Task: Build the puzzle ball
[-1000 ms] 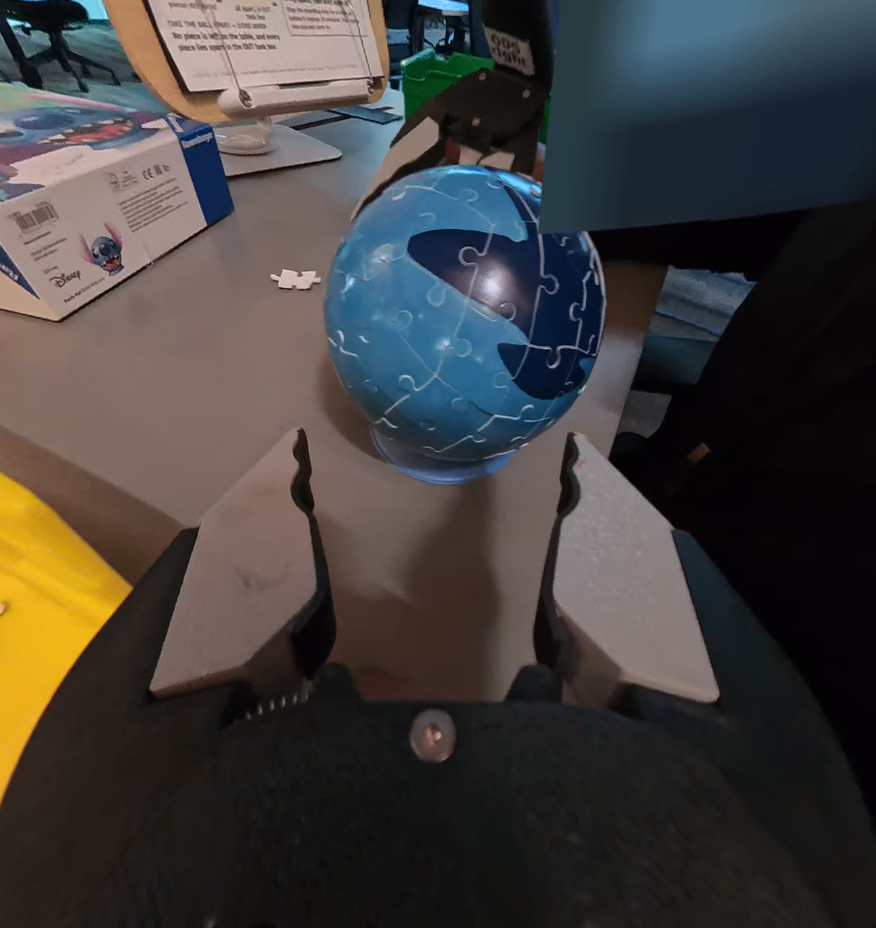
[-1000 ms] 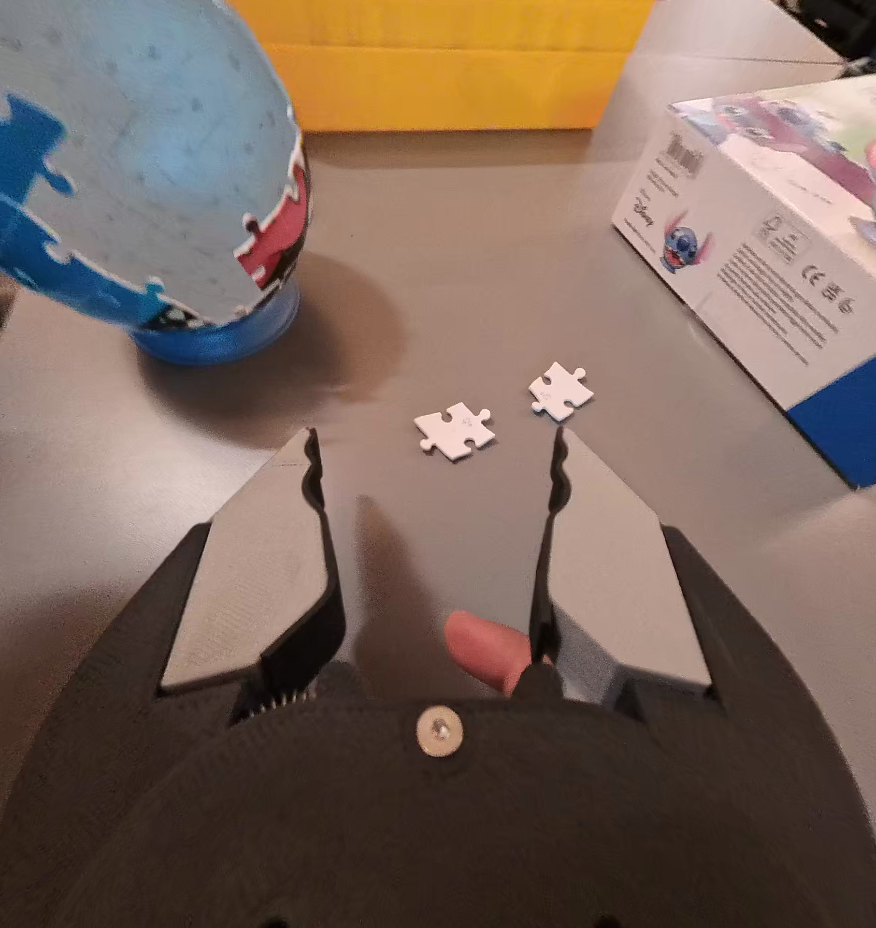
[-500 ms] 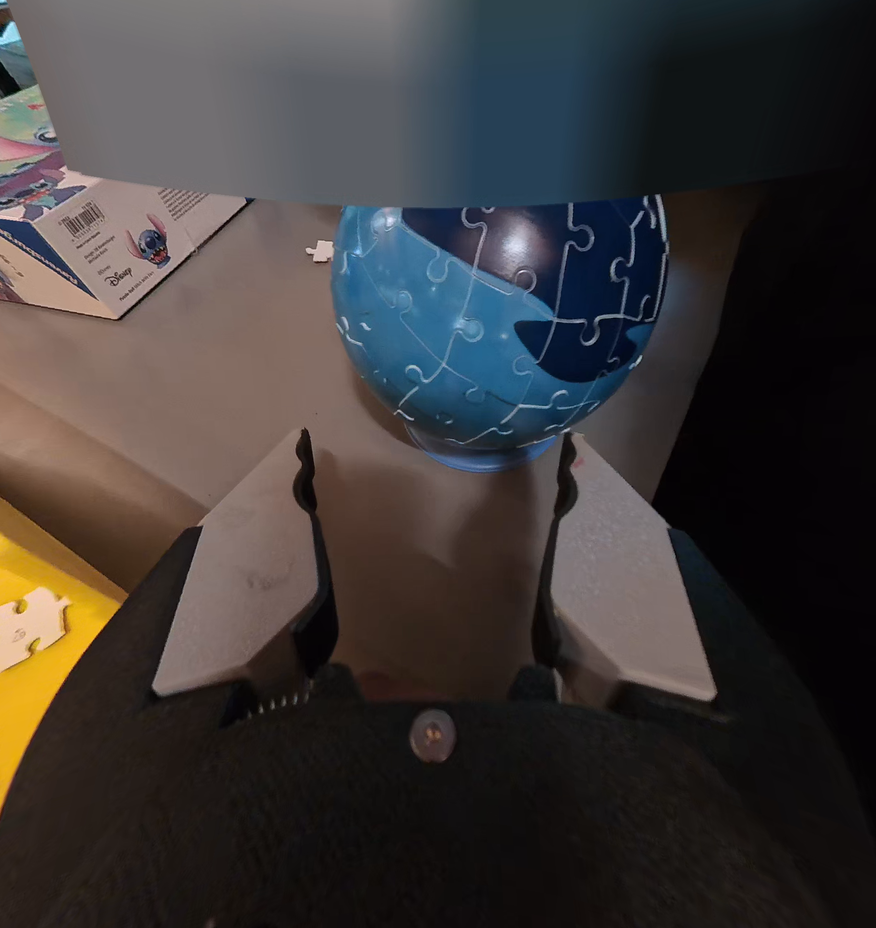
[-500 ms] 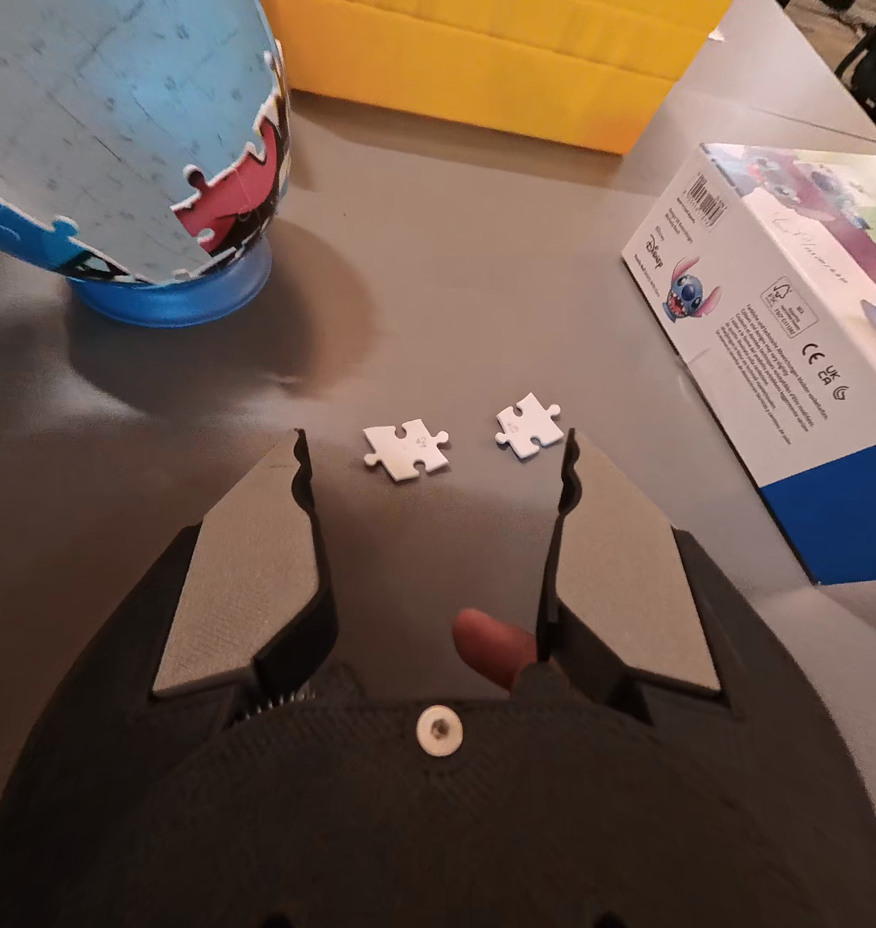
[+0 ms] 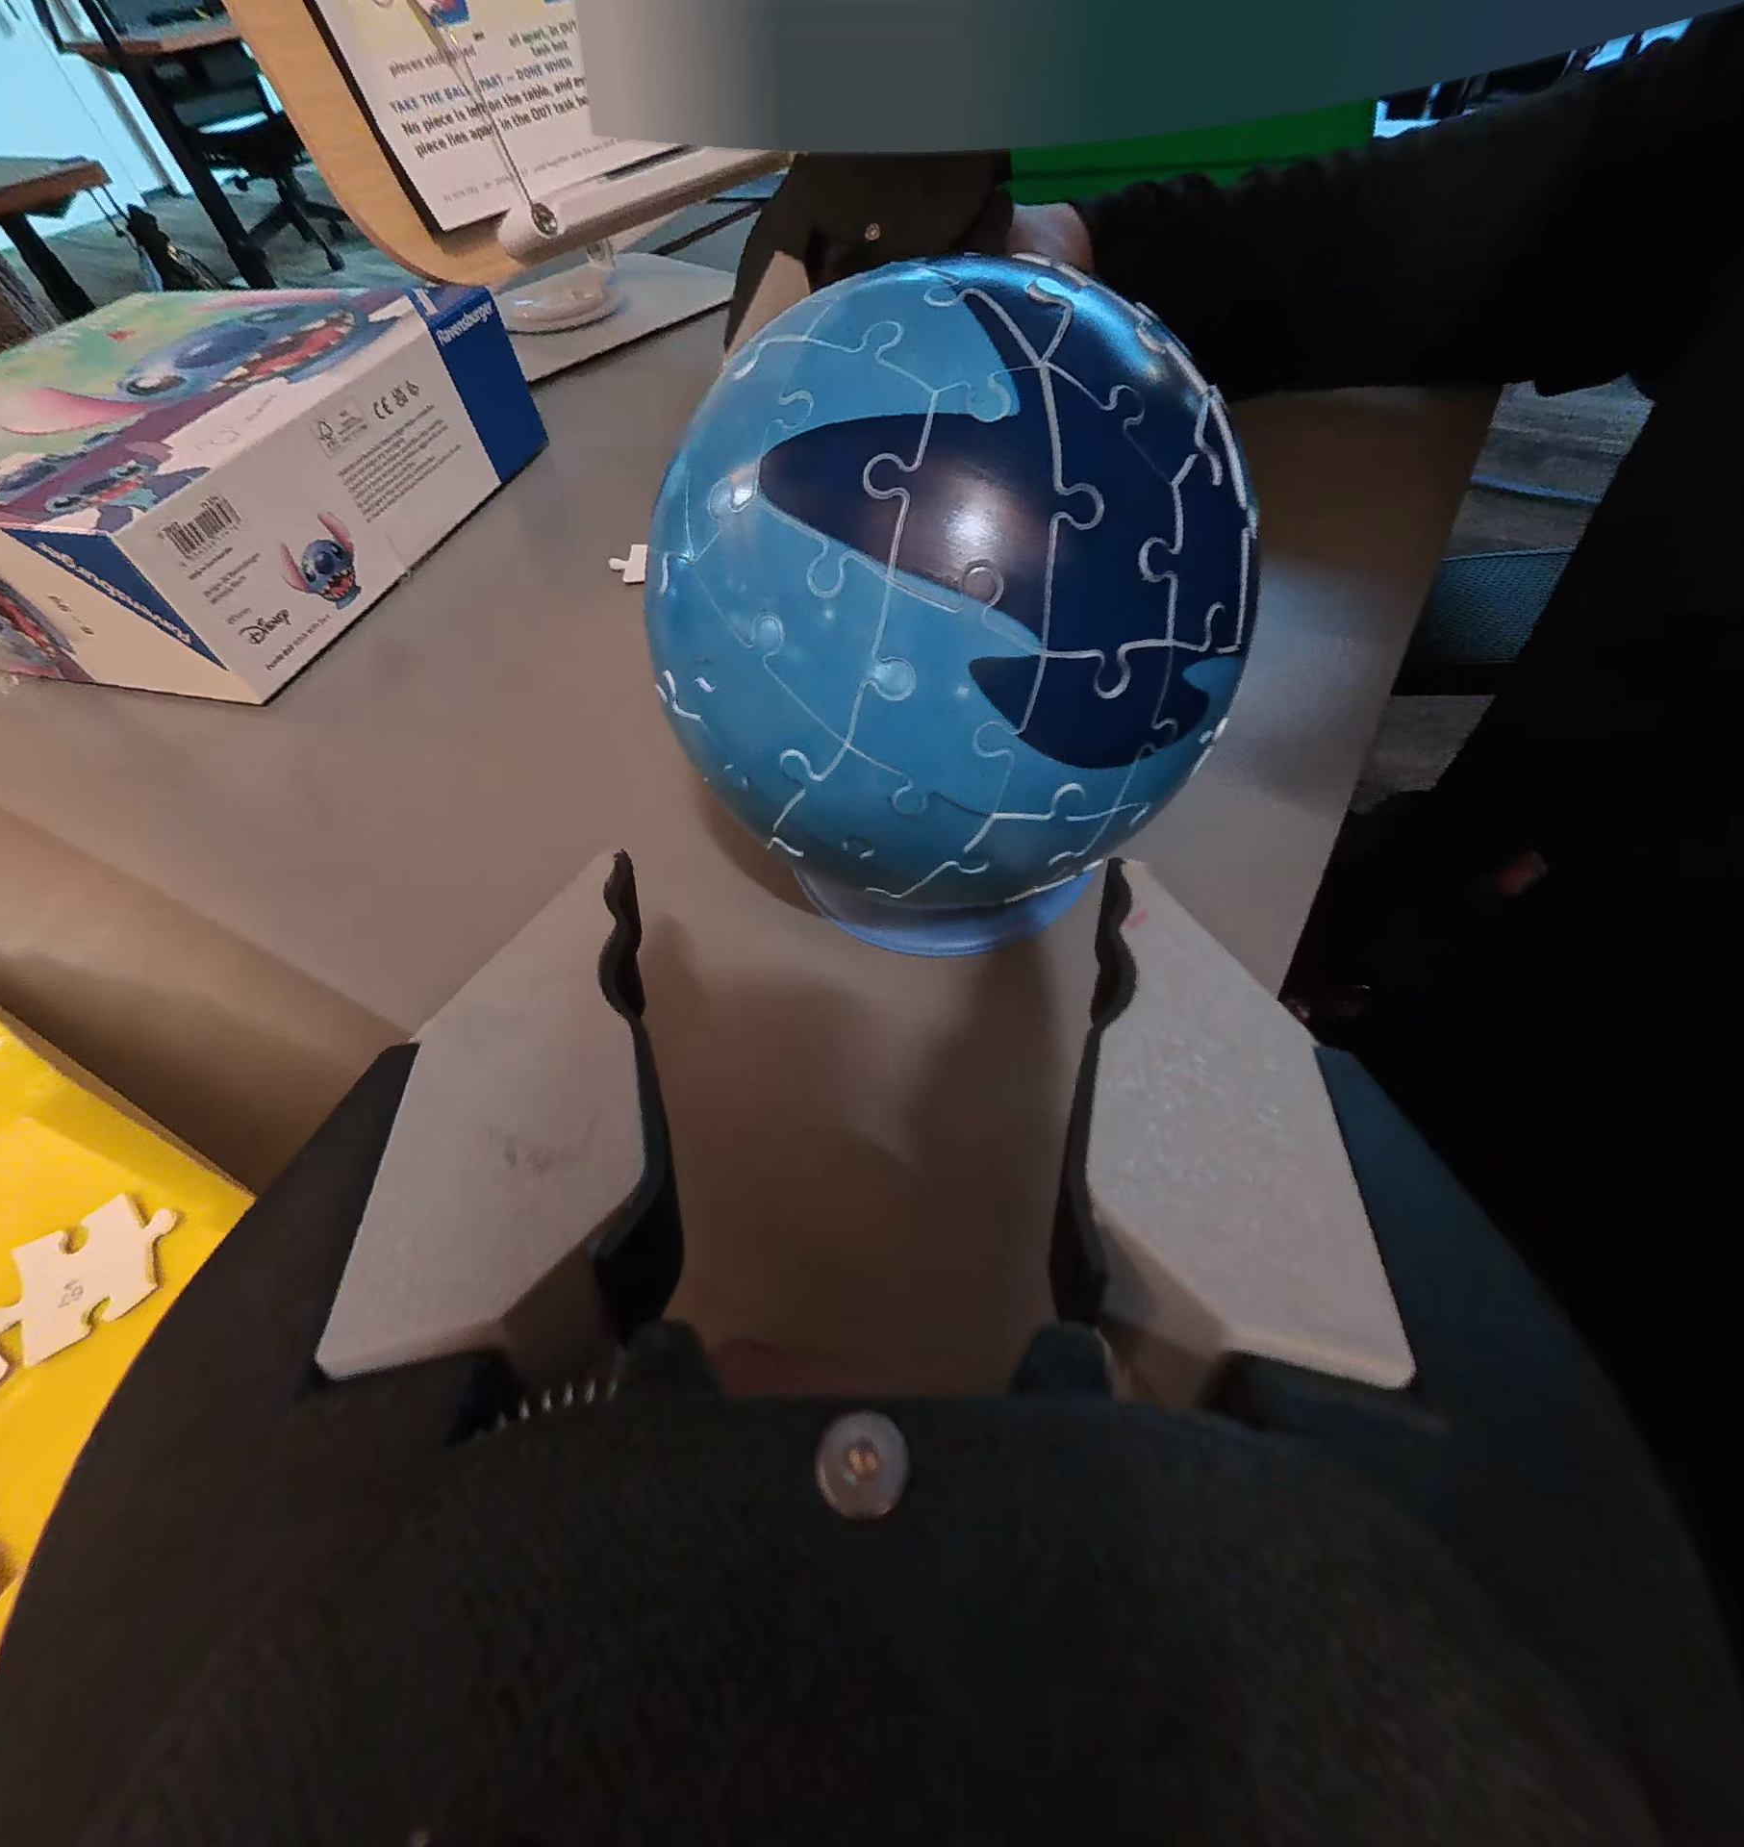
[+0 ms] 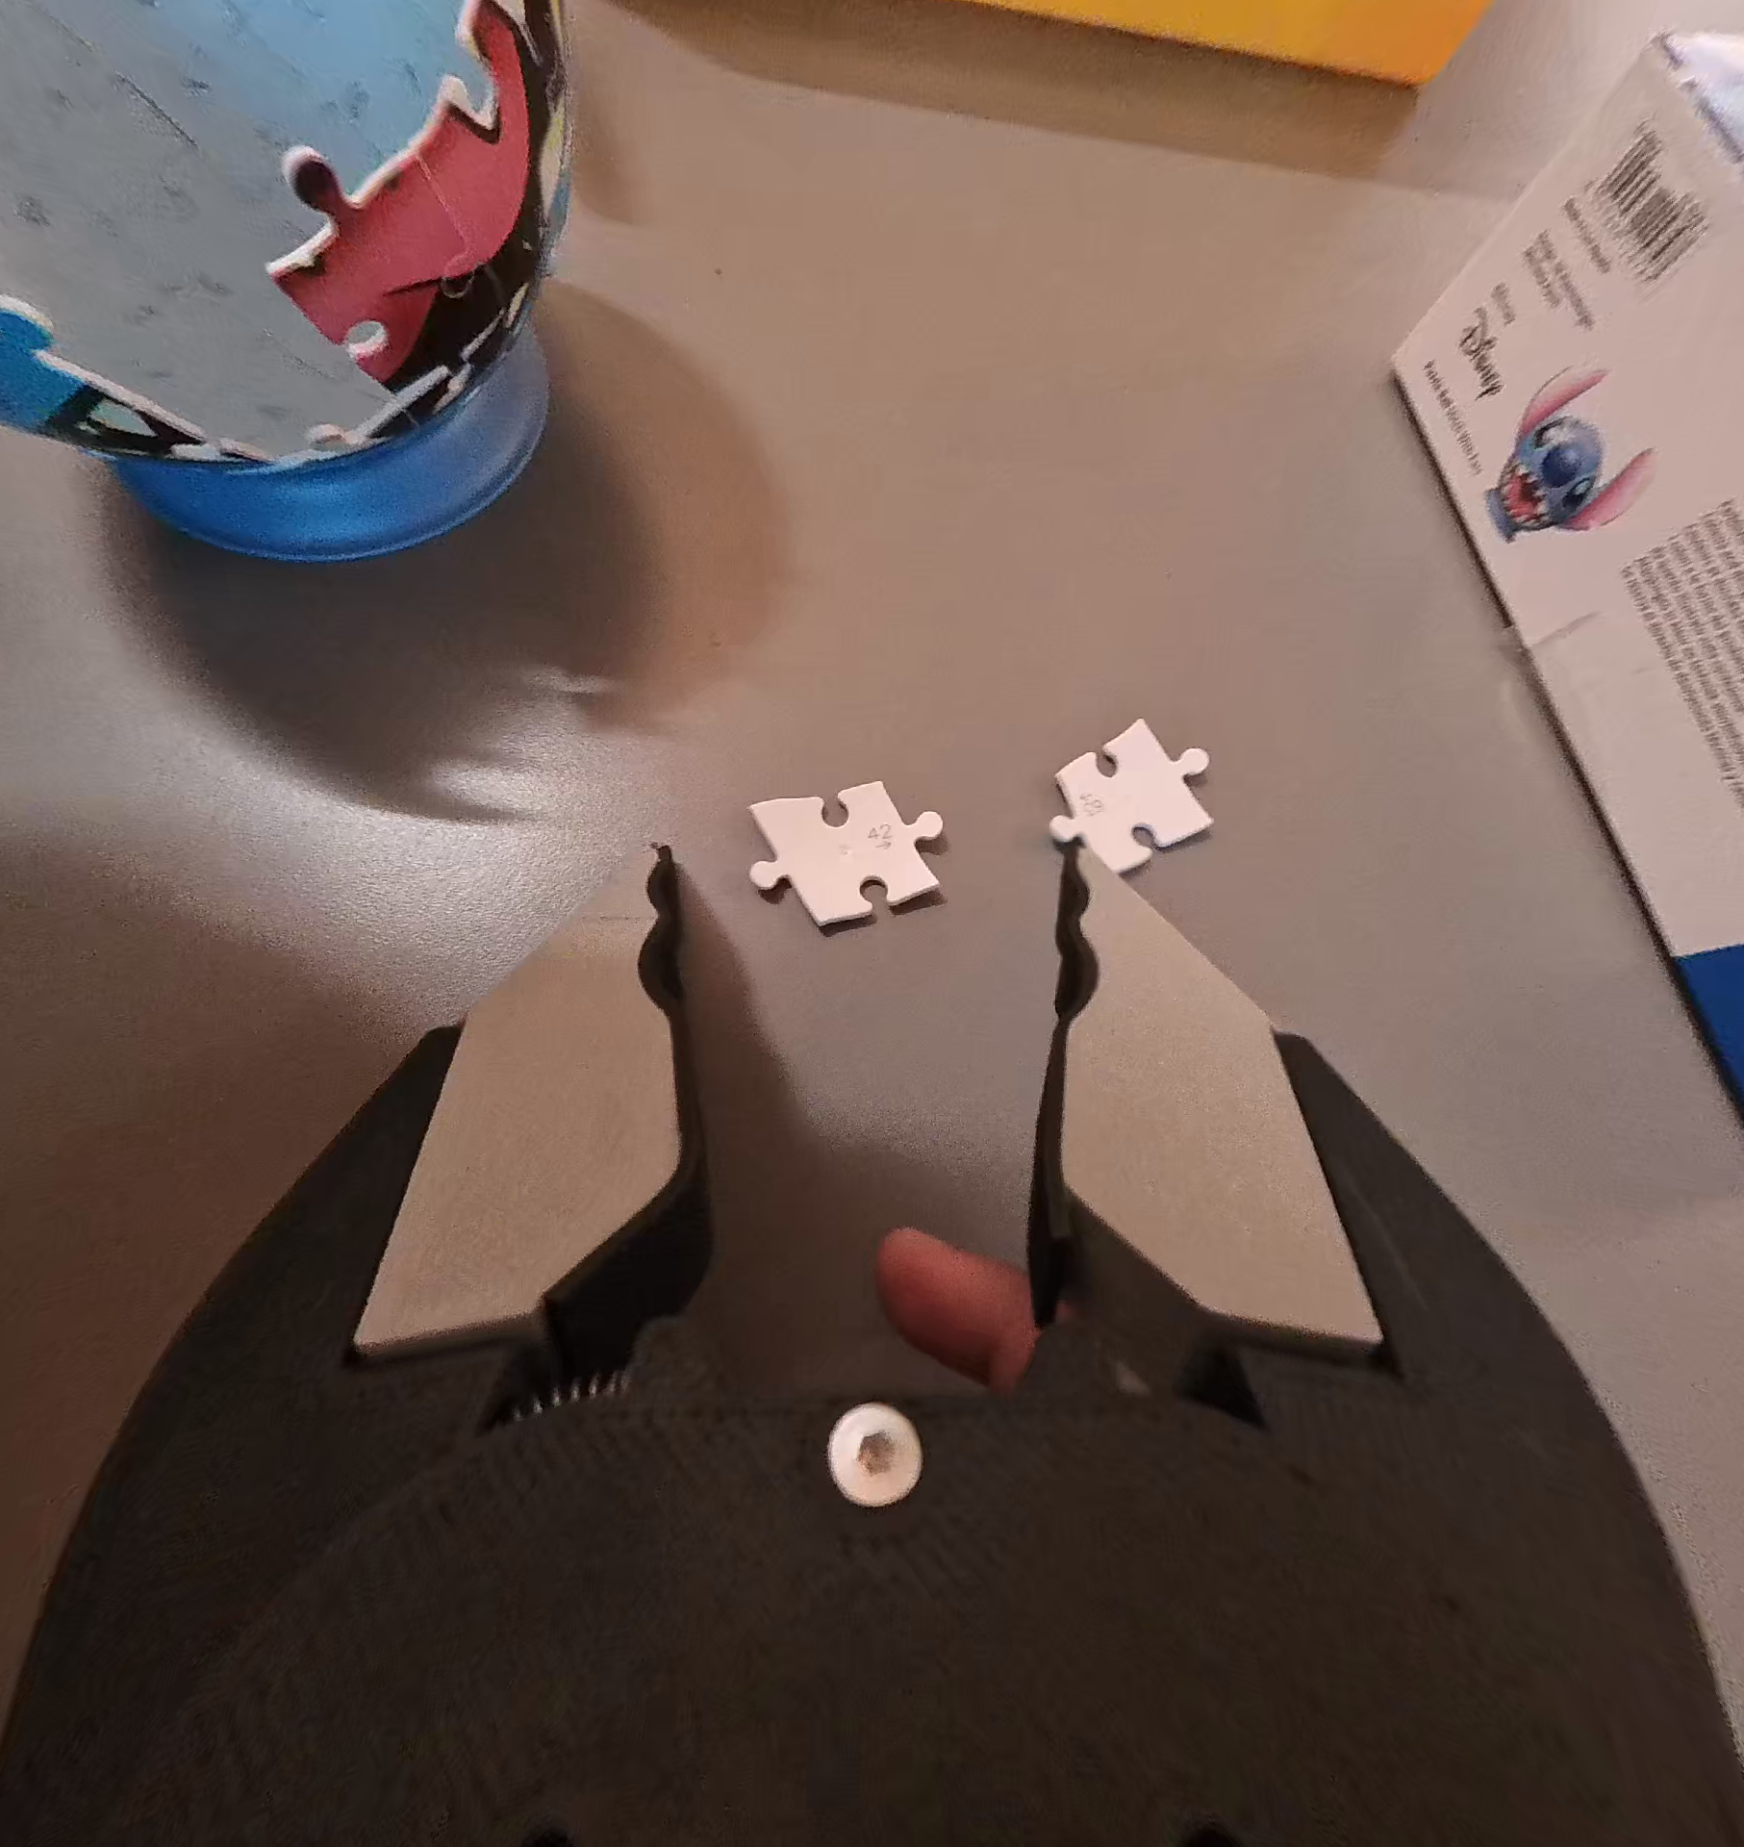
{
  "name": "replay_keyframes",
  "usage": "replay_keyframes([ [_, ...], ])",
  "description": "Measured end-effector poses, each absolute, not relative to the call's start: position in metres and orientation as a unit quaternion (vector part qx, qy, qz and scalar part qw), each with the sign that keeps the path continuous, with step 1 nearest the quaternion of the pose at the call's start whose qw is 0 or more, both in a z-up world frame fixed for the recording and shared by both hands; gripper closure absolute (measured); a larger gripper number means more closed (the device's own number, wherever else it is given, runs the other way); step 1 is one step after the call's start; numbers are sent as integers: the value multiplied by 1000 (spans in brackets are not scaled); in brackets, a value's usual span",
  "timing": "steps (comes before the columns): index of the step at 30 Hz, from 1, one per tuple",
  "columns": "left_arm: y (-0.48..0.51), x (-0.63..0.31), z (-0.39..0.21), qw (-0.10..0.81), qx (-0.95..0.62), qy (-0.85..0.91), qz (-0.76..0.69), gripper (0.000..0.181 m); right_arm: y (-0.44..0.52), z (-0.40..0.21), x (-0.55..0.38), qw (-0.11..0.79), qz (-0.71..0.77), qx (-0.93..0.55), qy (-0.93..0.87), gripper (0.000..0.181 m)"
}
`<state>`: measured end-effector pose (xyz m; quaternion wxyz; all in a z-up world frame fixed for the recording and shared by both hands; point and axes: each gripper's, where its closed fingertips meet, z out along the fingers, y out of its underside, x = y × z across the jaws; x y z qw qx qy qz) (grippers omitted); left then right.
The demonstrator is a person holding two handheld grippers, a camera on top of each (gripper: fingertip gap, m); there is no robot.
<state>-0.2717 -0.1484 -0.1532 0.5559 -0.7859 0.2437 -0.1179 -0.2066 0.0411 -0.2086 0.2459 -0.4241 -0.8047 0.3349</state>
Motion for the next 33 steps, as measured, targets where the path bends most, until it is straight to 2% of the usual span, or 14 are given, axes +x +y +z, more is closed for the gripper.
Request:
replay_keyframes([
  [4, -148, -271, -155, 553, -788, 250, -108, 91, 42, -212, -207, 199, 352, -450, -797, 110],
  [5, -148, -270, -156, 550, -789, 251, -109, 91, 44, -211, -208, 198, 355, -457, -791, 116],
  [9, -148, -270, -157, 547, -791, 253, -108, 92, 40, -212, -206, 205, 347, -439, -803, 120],
  [13, -148, -271, -156, 551, -790, 249, -105, 95, 34, -211, -204, 204, 350, -425, -809, 147],
  [23, -149, -269, -158, 544, -794, 248, -110, 101, 30, -211, -201, 221, 337, -466, -788, 147],
  [29, -147, -262, -172, 503, -814, 270, -106, 100, 23, -210, -197, 206, 329, -508, -769, 148],
  [33, -148, -262, -169, 508, -810, 266, -125, 99, 22, -211, -196, 222, 320, -528, -754, 147],
])
